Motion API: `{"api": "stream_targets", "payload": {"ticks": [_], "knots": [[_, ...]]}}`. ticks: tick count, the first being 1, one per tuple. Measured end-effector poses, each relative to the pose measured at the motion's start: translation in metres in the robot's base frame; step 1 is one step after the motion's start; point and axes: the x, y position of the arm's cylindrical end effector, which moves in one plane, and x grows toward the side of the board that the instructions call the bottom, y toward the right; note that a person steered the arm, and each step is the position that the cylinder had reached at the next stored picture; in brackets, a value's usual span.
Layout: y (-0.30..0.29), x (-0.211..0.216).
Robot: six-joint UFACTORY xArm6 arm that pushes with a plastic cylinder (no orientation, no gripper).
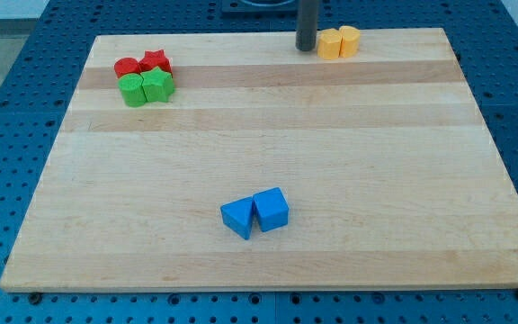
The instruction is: Move yellow blocks on right side
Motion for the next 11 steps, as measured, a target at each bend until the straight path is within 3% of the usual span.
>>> {"api": "stream_targets", "payload": {"ticks": [1,3,5,7,10,11], "knots": [[0.002,0.0],[0.098,0.0],[0.049,0.01],[0.08,0.059],[0.144,0.047],[0.118,0.064]]}}
